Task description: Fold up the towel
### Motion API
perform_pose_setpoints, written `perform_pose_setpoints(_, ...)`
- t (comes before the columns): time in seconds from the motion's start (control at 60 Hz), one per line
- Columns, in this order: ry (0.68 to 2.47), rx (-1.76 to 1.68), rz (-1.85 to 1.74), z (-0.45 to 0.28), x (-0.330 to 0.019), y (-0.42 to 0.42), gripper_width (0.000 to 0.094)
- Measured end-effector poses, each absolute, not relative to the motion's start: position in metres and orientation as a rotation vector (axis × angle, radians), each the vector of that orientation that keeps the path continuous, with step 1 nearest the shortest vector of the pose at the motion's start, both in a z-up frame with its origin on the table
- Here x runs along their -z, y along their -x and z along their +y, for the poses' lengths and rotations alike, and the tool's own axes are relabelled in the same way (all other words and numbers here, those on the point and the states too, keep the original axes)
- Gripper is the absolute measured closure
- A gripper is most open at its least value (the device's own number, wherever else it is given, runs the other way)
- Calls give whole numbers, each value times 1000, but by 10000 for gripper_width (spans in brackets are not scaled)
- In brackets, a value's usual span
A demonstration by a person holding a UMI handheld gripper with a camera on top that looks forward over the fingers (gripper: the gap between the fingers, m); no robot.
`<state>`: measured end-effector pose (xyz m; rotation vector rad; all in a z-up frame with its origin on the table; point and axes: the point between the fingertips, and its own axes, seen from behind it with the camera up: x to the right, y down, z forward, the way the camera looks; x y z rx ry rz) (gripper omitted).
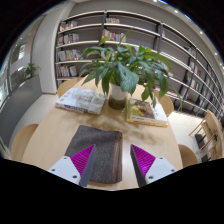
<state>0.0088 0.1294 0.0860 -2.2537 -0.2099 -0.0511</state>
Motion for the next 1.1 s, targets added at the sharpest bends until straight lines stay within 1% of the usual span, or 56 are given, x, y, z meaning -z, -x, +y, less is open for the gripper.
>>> perform_pose_setpoints(0.067,2218,45,-157,118,-124,-12,177)
perform_pose_setpoints(0.217,2109,3,-62,76,-210,-15,140)
perform_pose_setpoints(0.317,2063,-35,-14,41,-248,-14,139)
perform_pose_setpoints(0.4,2042,-52,-7,9,-269,-10,147)
perform_pose_setpoints(0.55,2022,-46,21,-48,-279,-11,149)
perform_pose_setpoints(0.767,2059,-11,22,-121,-265,-4,149)
perform_pose_setpoints(0.85,2075,4,-5,-137,-258,0,146)
perform_pose_setpoints(1.1,2092,11,-20,-170,-259,4,138)
